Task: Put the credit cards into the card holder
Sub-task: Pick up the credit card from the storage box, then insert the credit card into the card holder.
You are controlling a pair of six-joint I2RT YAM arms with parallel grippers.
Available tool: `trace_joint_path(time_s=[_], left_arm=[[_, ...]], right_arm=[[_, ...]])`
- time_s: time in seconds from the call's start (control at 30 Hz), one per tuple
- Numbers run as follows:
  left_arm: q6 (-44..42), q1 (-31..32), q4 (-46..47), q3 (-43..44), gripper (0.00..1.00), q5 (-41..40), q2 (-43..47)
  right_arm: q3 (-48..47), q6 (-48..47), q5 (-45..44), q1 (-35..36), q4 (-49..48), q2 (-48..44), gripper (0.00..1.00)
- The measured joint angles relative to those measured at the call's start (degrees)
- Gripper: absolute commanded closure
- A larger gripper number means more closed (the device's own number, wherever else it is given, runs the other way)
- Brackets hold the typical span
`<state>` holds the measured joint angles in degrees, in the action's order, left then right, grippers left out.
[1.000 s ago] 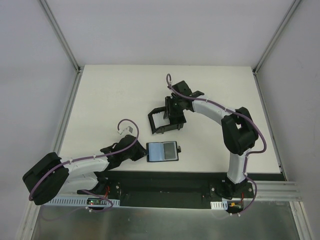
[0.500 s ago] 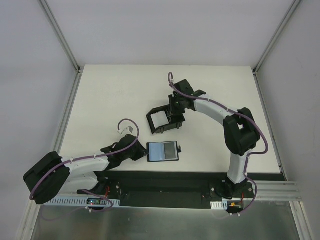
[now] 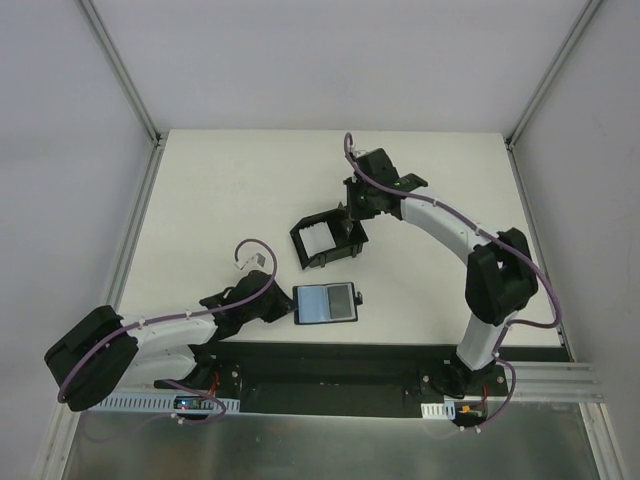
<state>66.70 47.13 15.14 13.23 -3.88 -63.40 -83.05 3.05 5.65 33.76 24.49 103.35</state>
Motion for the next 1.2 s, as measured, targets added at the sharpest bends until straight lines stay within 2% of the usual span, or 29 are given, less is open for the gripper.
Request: trace_joint_path(time_s=[0.17,0.27,0.5,0.63,0.8,0.93,1.2], left_arm=[[0.0,0.0,0.0,-1.2,1.0,0.0,1.7],[0.1,0.0,0.1,-1.9,1.0,0.0,2.7],[0.3,0.0,0.1,-2.5,1.0,0.0,3.5],[0.4,0.0,0.4,-2.6,1.0,0.2,3.5],[1.0,0.0,0.7,-2.8,1.0,0.4,3.5],[2.0,0.0,1.3,-3.1,1.0,0.5,3.4],[3.5,0.0,2.6,-3.8,1.0,0.8,3.3]], right_arm=[[1.0,-0.3,-0.9,0.0,-0.5,-6.6,1.0],[5.1,1.0,-0.2,0.0,-2.6,-12.5,1.0],[27.0,10.6,0.0,2.5,-11.2,-31.5,1.0],[38.8,17.4,-1.1,8.7,-17.3,-38.3,1.0],[49.5,25.1,-2.8,16.0,-25.6,-40.3,1.0],[55.1,30.1,-2.8,17.9,-33.5,-38.0,1.0],[57.7,34.7,-2.9,19.0,-42.3,-32.4,1.0]])
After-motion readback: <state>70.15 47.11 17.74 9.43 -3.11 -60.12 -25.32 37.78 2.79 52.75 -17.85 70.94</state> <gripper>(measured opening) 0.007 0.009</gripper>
